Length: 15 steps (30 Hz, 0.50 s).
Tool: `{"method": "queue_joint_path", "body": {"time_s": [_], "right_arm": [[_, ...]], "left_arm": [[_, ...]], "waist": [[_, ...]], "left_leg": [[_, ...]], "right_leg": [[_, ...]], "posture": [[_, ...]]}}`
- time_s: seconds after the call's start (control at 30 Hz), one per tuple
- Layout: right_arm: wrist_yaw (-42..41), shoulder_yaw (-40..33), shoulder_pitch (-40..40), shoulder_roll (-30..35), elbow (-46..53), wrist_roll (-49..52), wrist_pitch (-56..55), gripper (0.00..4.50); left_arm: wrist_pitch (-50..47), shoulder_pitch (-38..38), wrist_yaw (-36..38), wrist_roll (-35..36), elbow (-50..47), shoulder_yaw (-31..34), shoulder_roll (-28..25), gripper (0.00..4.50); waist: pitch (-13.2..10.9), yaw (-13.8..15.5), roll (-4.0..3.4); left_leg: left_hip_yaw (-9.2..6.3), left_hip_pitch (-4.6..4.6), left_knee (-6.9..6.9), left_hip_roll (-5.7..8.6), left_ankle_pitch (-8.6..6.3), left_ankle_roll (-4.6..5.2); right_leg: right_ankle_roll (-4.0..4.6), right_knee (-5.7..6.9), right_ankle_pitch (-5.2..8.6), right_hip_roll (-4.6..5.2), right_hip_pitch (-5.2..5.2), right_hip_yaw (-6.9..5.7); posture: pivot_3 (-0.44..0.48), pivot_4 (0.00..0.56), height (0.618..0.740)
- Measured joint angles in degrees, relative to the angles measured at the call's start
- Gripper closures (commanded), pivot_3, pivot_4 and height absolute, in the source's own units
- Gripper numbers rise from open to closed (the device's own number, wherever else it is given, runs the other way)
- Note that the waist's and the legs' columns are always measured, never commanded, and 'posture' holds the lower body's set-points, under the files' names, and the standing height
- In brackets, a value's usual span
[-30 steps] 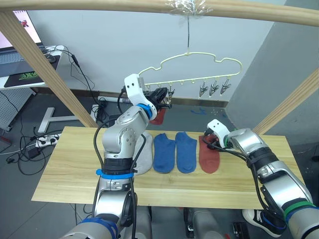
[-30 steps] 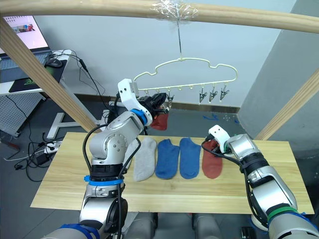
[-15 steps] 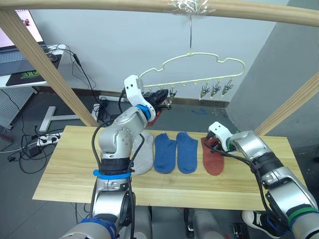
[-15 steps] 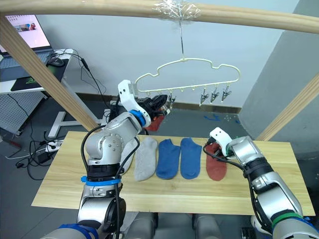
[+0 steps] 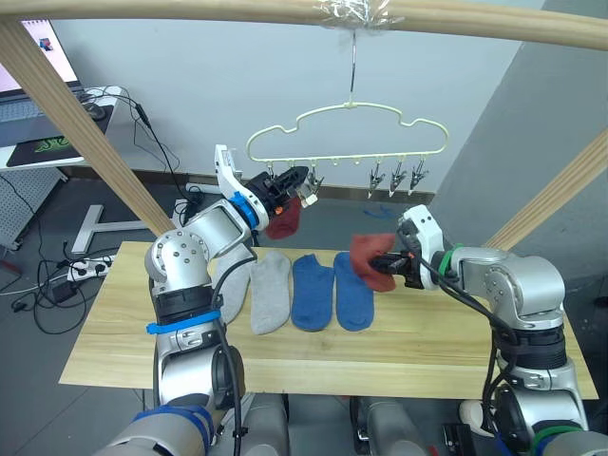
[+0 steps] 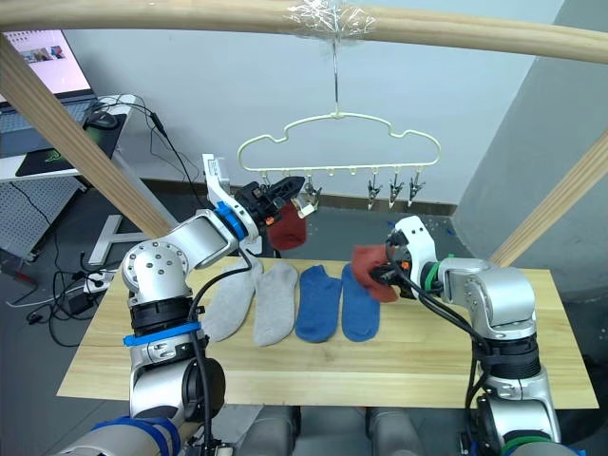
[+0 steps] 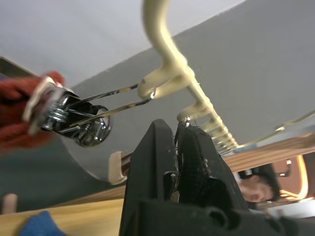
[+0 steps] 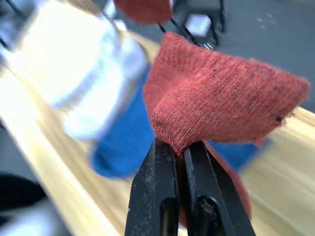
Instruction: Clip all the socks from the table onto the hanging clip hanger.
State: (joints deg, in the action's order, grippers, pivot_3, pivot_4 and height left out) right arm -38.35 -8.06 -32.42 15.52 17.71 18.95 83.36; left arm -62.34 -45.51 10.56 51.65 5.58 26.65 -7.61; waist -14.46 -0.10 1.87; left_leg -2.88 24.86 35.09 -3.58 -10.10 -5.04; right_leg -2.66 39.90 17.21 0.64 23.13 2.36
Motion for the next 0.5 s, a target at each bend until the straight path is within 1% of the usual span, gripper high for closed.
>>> {"method": "queue_joint_path", "body": {"time_s": [0.1, 0.17, 0.27, 0.43, 0.5], "right_arm": [[1.91, -4.26, -0.22, -4.74, 1.11, 2.65, 3.03, 4.49], [3.51, -7.48, -0.59, -9.10, 1.34, 4.31, 4.30, 4.49], [5.44, -10.56, -1.18, -13.63, 1.40, 6.42, 5.06, 4.49], [8.57, -13.61, -3.92, -18.58, 1.08, 9.01, 5.06, 4.49], [9.69, -14.35, -5.01, -19.61, 0.76, 9.58, 4.89, 4.49]], "left_arm": [[-1.51, -0.94, -1.09, 2.63, 2.00, 1.67, -0.28, 4.42], [-2.38, -1.57, -1.76, 4.34, 3.33, 2.78, -0.78, 4.42], [-2.89, -2.11, -2.87, 5.88, 4.08, 3.13, -1.47, 4.42], [-3.52, -2.55, -4.02, 7.15, 4.30, 3.25, -2.40, 4.42], [-3.52, -2.55, -4.33, 7.32, 4.34, 3.23, -2.52, 4.42]], "waist": [[0.01, -0.01, -0.01], [0.01, -0.09, -0.02], [0.02, -0.04, -0.03], [0.03, -0.03, -0.04], [0.03, -0.03, -0.04]], "left_leg": [[0.00, 0.00, 0.00, 0.00, 0.00, 0.00], [0.00, -0.01, -0.01, -0.01, 0.00, 0.00], [-0.01, 0.00, -0.02, -0.01, 0.01, -0.02], [0.00, 0.00, -0.02, 0.00, 0.03, -0.06], [0.00, 0.00, -0.02, 0.00, 0.04, -0.07]], "right_leg": [[0.00, 0.01, 0.00, 0.00, 0.00, -0.01], [0.00, 0.04, 0.00, 0.00, 0.02, -0.01], [0.01, 0.05, 0.00, 0.00, 0.03, -0.02], [0.01, 0.06, -0.01, 0.02, 0.03, -0.03], [0.01, 0.06, -0.01, 0.02, 0.04, -0.03]], "posture": [[0.062, 0.178, 0.740], [0.065, 0.175, 0.740], [0.066, 0.174, 0.740], [0.070, 0.168, 0.740], [0.070, 0.168, 0.740]]}}
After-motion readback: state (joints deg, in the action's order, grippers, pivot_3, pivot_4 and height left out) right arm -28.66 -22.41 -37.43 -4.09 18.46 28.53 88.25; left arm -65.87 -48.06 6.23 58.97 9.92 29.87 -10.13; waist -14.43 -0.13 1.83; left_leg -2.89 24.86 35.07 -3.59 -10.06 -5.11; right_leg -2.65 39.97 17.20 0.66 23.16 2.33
